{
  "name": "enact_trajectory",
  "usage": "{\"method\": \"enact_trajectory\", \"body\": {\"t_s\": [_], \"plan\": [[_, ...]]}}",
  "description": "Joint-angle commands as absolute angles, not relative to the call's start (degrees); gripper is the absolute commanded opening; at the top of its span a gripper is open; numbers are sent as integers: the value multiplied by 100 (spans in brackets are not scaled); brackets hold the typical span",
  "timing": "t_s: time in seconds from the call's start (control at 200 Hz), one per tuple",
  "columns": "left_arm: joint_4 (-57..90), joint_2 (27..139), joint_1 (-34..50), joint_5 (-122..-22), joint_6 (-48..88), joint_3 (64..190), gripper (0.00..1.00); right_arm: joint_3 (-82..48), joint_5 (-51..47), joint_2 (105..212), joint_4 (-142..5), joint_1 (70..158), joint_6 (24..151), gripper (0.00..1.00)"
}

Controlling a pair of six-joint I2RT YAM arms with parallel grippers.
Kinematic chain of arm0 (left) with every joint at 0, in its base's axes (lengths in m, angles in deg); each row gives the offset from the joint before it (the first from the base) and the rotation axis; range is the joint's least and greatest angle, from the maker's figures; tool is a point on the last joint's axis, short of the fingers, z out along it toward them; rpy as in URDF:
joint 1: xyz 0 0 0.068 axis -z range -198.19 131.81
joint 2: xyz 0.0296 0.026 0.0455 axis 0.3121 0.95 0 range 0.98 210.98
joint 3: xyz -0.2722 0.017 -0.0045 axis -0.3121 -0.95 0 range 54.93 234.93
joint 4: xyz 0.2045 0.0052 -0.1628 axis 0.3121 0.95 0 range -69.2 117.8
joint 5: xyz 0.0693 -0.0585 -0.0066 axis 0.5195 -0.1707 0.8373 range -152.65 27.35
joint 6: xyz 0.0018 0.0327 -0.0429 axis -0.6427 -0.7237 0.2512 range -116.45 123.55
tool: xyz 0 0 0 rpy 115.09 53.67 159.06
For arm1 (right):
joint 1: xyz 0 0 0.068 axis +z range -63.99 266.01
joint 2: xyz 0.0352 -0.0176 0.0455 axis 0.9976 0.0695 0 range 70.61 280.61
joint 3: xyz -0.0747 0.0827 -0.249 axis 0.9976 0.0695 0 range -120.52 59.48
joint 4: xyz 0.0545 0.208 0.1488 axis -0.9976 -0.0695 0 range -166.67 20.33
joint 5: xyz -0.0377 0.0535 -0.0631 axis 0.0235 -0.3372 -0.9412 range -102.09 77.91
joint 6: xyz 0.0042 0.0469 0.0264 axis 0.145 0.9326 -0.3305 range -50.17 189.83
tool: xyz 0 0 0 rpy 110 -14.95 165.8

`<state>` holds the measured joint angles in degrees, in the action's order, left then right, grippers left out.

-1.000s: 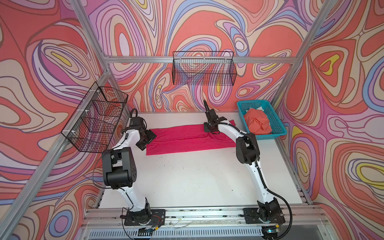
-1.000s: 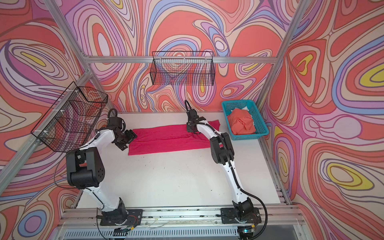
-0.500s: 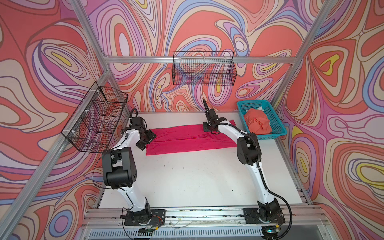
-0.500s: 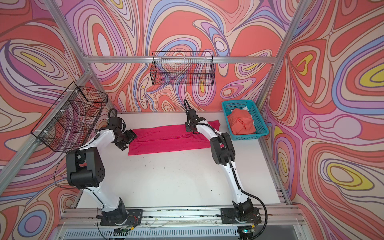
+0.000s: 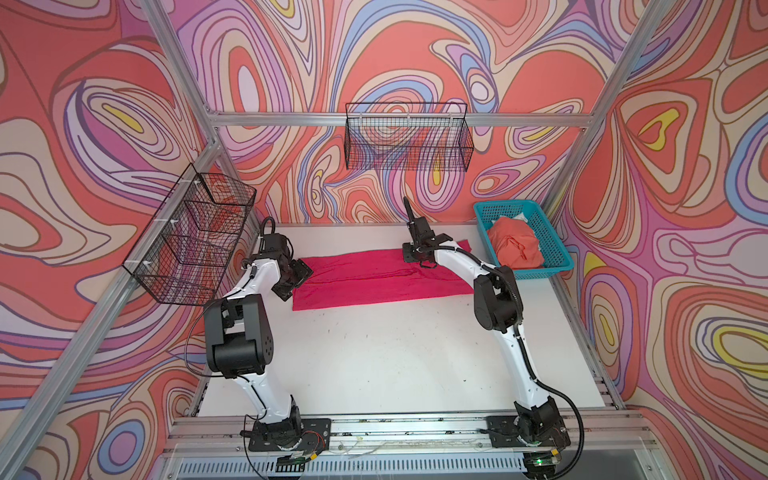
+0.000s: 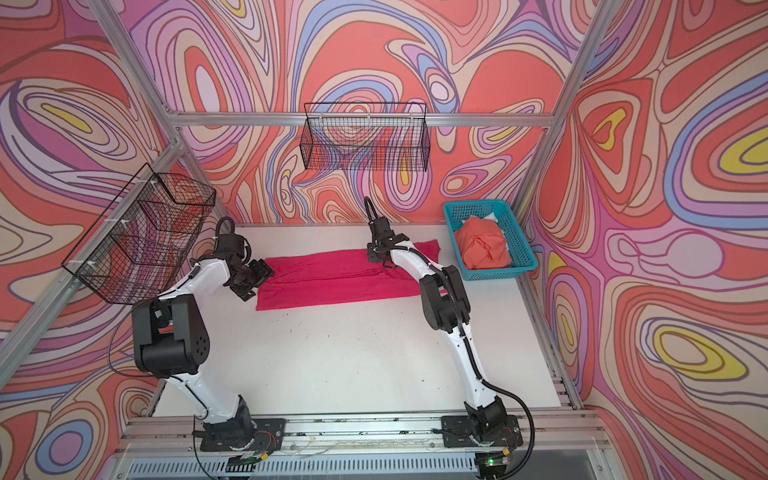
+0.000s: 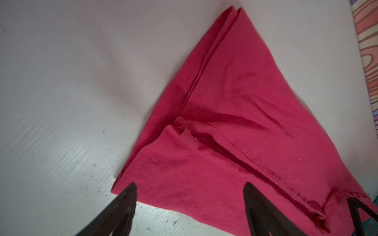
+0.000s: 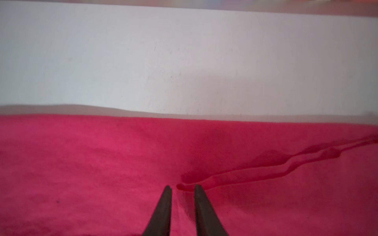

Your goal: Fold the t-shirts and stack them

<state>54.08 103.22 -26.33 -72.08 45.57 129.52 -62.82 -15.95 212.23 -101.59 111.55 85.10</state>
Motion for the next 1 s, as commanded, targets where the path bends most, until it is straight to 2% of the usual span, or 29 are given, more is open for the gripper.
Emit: {"method": "enact_trajectory", "body": {"t_s": [0.0, 0.075, 0.23, 0.401, 0.611, 0.821, 0.996], "plan": [[5510, 10356, -2618, -7232, 4509, 12955, 83, -6358, -1517, 21242, -10178, 11190, 8460, 35], [5503, 10354, -2588, -7271, 4444, 13001, 84, -6304, -1565, 21080, -10090, 11187, 8451, 41], [5695, 10593, -2356, -7526, 3988, 13478, 83, -6026, -1701, 20555, -10122, 11185, 8505, 42], [6016, 10964, -1960, -7609, 3558, 14072, 83, -4805, -1785, 19600, -10155, 11084, 8862, 43], [5710, 11332, -1801, -7906, 3620, 13945, 83, -2790, -1444, 18623, -9662, 10655, 9292, 43], [5651, 11876, -1873, -7459, 3541, 13951, 83, -2130, -1404, 18587, -9474, 10254, 9303, 44], [5493, 11824, -2216, -7302, 3857, 13407, 82, -2044, -1491, 18852, -9515, 10038, 9296, 43]]}}
